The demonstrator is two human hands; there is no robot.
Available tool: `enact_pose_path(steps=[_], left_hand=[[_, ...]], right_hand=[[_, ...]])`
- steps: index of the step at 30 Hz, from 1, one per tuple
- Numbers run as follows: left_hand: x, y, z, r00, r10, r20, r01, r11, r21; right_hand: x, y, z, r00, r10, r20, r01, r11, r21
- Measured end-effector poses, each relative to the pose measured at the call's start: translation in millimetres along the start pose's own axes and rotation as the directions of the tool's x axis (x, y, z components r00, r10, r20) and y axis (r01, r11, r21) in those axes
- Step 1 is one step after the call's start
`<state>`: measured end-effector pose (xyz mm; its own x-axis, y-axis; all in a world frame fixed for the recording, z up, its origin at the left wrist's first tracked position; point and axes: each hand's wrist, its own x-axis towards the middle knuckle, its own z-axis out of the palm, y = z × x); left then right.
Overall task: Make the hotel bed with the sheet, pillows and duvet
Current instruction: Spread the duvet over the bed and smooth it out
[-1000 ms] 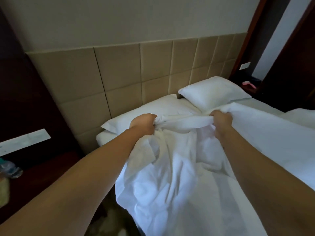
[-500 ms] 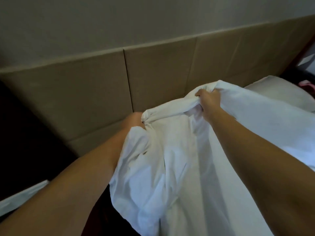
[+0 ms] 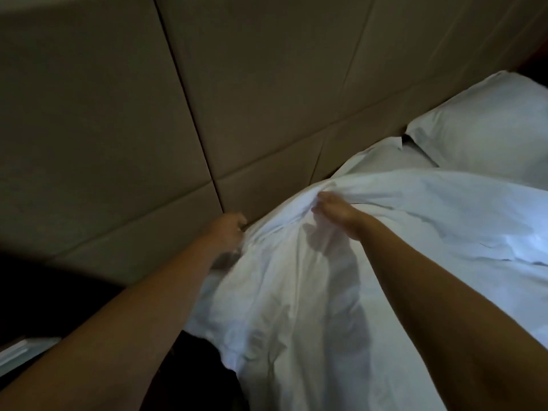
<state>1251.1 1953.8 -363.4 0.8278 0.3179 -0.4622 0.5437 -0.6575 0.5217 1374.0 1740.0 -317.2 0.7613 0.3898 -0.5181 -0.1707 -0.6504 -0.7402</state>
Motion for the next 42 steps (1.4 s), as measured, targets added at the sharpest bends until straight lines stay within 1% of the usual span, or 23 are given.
enact_pose_path(steps=[2,4,5,6,9,10,12,14,17,19,22,24,26,28,30,31,32,33,34,36,38,40,42], left_hand=[[-2.1,11.6,9.2,1.000,0.011,0.020,-0.010,0.999,-0.053],[-5.1,17.5,19.1,0.997,-0.020,0.068,0.027,0.994,-0.104],[-8.3,18.5,24.3,0.994,-0.041,0.101,0.051,0.994,-0.098],[-11.4,17.4,29.9,0.989,-0.057,0.134,0.068,0.995,-0.075],[-27.0,18.8,42.8,0.983,-0.070,0.172,0.051,0.993,0.109],[-31.4,21.1,46.6,0.984,-0.065,0.167,0.039,0.988,0.152],[-38.6,28.2,52.9,0.986,-0.063,0.151,0.038,0.986,0.165],[-42.0,37.4,57.5,0.992,-0.047,0.115,0.029,0.988,0.149],[-37.6,56.8,59.8,0.999,-0.010,0.052,0.005,0.995,0.102],[-24.5,74.3,58.0,1.000,0.016,0.003,-0.016,0.997,0.074],[4.8,99.0,54.2,0.995,0.057,-0.085,-0.052,0.997,0.053],[24.0,111.0,49.7,0.991,0.087,-0.098,-0.082,0.995,0.049],[43.6,120.6,47.9,0.994,0.091,-0.058,-0.086,0.993,0.084],[58.1,126.6,54.9,0.997,0.062,-0.034,-0.055,0.981,0.185],[70.6,123.4,68.5,1.000,0.009,-0.029,0.000,0.956,0.292],[75.7,119.8,72.6,1.000,-0.021,-0.019,0.026,0.960,0.278],[80.7,118.0,71.5,0.999,-0.039,-0.010,0.040,0.975,0.219],[86.4,119.3,65.0,0.999,-0.025,-0.032,0.030,0.988,0.151],[94.4,123.9,54.9,0.995,0.013,-0.097,-0.003,0.995,0.104],[108.7,143.1,31.1,0.967,0.129,-0.222,-0.109,0.989,0.102],[121.4,162.8,17.3,0.935,0.235,-0.267,-0.210,0.970,0.120],[136.3,165.1,16.1,0.919,0.277,-0.282,-0.248,0.959,0.134],[147.2,152.0,22.1,0.907,0.316,-0.277,-0.269,0.943,0.195]], right_hand=[[-2.9,10.2,1.3,0.999,-0.052,0.007,0.052,0.998,-0.037],[-10.8,16.0,-2.5,0.998,-0.062,0.013,0.063,0.993,-0.104],[-12.8,22.1,-5.5,0.998,-0.066,0.013,0.067,0.987,-0.145],[-15.7,28.6,-8.0,0.997,-0.077,0.007,0.077,0.980,-0.182],[-29.5,44.6,-13.5,0.996,-0.080,-0.040,0.068,0.969,-0.239],[-31.9,48.6,-15.0,0.994,-0.086,-0.071,0.067,0.970,-0.235],[-37.4,51.0,-19.0,0.983,-0.139,-0.121,0.109,0.968,-0.228],[-39.0,48.8,-25.0,0.970,-0.176,-0.167,0.136,0.965,-0.225],[-33.3,41.5,-35.6,0.964,-0.180,-0.196,0.134,0.965,-0.227],[-25.5,33.9,-45.2,0.951,-0.201,-0.234,0.131,0.949,-0.285],[-7.9,29.4,-62.0,0.879,-0.280,-0.387,0.127,0.918,-0.374],[5.3,30.6,-75.0,0.839,-0.300,-0.454,0.064,0.883,-0.465],[19.9,34.3,-91.1,0.851,-0.276,-0.448,-0.040,0.815,-0.578],[33.6,42.4,-106.9,0.887,-0.138,-0.441,-0.184,0.769,-0.612],[40.2,56.5,-114.4,0.905,0.024,-0.425,-0.322,0.694,-0.645],[42.2,62.2,-114.3,0.906,0.066,-0.418,-0.354,0.660,-0.662],[45.5,64.0,-113.6,0.906,0.060,-0.420,-0.351,0.660,-0.664],[51.7,58.0,-115.0,0.901,0.003,-0.434,-0.316,0.691,-0.651],[60.7,43.7,-119.8,0.879,-0.086,-0.469,-0.266,0.729,-0.630],[84.0,-1.4,-138.7,0.785,-0.286,-0.550,-0.149,0.774,-0.616],[100.6,-45.9,-155.3,0.708,-0.410,-0.575,-0.057,0.779,-0.625],[115.3,-57.2,-157.3,0.665,-0.466,-0.584,-0.007,0.777,-0.629],[127.2,-46.4,-149.1,0.662,-0.440,-0.607,0.009,0.814,-0.581]])
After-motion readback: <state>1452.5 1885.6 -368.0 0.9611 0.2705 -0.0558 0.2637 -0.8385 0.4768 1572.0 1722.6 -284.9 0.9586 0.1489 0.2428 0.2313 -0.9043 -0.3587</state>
